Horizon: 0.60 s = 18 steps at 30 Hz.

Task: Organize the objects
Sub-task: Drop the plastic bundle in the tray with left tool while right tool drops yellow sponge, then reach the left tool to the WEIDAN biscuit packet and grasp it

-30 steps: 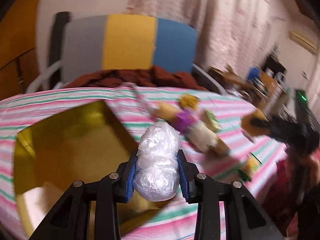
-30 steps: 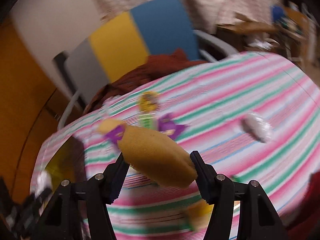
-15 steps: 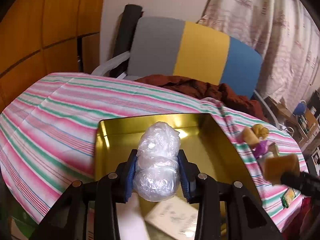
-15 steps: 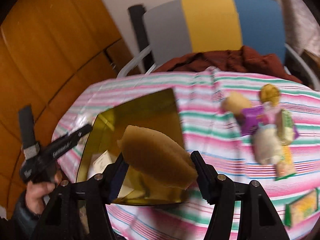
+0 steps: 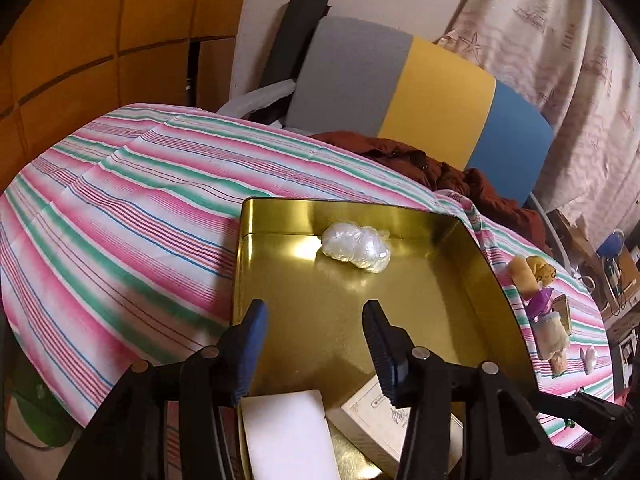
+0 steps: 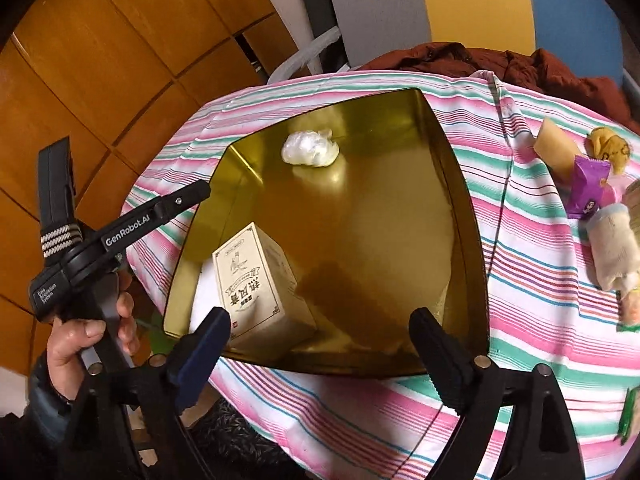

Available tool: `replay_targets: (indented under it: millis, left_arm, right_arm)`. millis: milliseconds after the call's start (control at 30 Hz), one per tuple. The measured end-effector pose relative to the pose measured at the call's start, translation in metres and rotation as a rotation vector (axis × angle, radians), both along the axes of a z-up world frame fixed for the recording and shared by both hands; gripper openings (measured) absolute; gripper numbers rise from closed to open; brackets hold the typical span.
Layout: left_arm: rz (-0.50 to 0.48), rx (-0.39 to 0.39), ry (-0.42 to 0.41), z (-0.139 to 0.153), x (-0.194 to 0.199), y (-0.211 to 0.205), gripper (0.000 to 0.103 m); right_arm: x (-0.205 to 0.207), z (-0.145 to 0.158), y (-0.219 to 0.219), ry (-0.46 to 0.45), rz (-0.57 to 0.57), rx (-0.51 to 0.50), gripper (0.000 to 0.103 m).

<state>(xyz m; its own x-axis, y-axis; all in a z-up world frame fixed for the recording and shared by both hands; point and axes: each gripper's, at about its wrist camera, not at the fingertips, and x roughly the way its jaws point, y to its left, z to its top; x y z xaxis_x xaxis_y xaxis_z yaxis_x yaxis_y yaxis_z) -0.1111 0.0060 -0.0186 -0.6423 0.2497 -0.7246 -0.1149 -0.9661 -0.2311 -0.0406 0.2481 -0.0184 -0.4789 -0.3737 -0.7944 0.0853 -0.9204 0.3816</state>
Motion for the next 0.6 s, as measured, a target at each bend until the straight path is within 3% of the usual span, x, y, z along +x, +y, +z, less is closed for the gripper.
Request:
replay_targets:
  millis: [267, 600]
  left_arm:
    - [-0.023, 0.008, 0.042, 0.017, 0.015, 0.006, 0.05]
    - [-0.123, 0.001, 0.066, 0.029, 0.033, 0.035, 0.05]
  right_arm:
    - [0.015, 0.017, 0.025, 0.049, -0.089, -0.016, 0.094]
    - [0.026, 0.02, 0.067, 0.061, -0.218, 0.022, 0.101]
